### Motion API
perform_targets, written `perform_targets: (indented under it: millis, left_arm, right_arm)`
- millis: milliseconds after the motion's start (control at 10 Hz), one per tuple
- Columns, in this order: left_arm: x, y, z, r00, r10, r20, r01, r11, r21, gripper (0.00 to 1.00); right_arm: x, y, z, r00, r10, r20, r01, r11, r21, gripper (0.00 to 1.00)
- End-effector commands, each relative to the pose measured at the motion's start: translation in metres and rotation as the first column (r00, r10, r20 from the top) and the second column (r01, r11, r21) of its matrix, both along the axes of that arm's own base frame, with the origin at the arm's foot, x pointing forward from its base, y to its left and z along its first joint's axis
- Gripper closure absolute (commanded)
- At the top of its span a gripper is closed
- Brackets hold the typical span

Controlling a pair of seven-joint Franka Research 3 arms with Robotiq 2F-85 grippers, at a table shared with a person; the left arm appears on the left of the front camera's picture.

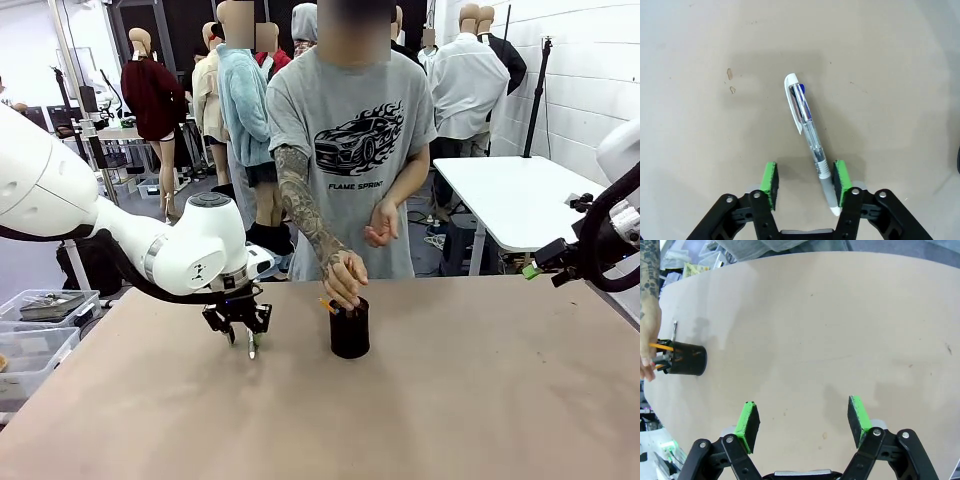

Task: Place the pens into the pen holder.
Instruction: Pick up a writing instrument from the table and place it into the Pen holder.

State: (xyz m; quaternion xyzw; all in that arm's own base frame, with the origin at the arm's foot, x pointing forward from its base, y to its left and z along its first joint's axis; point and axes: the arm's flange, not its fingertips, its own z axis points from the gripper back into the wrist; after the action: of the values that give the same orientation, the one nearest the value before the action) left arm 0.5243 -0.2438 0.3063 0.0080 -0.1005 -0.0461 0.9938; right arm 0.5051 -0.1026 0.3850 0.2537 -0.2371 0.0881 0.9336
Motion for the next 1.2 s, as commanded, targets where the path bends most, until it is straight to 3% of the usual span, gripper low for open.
perform_targets:
  millis: [0,600,900,1100]
  left_arm:
    - [0.007,0.001,0.000,1.000,0.003,-0.031,-0.003,1.000,-0.011,1.00]
    - [0.001,0.008,0.005,0.998,-0.005,-0.062,0.003,1.000,-0.026,1.00]
    - [-0.042,0.042,0.053,0.991,-0.112,0.075,0.120,0.986,-0.113,1.00]
    - [-0.080,0.067,0.091,0.934,-0.253,0.252,0.306,0.931,-0.200,1.00]
  right_arm:
    - [-0.001,-0.001,-0.001,1.000,0.012,0.009,-0.012,1.000,-0.008,0.12]
    - [-0.001,-0.001,-0.001,1.000,0.012,0.009,-0.012,1.000,-0.008,0.12]
    - [-0.001,-0.001,-0.001,1.000,0.012,0.009,-0.012,1.000,-0.008,0.12]
    - [-0.001,-0.001,-0.001,1.000,0.012,0.009,-0.012,1.000,-0.008,0.12]
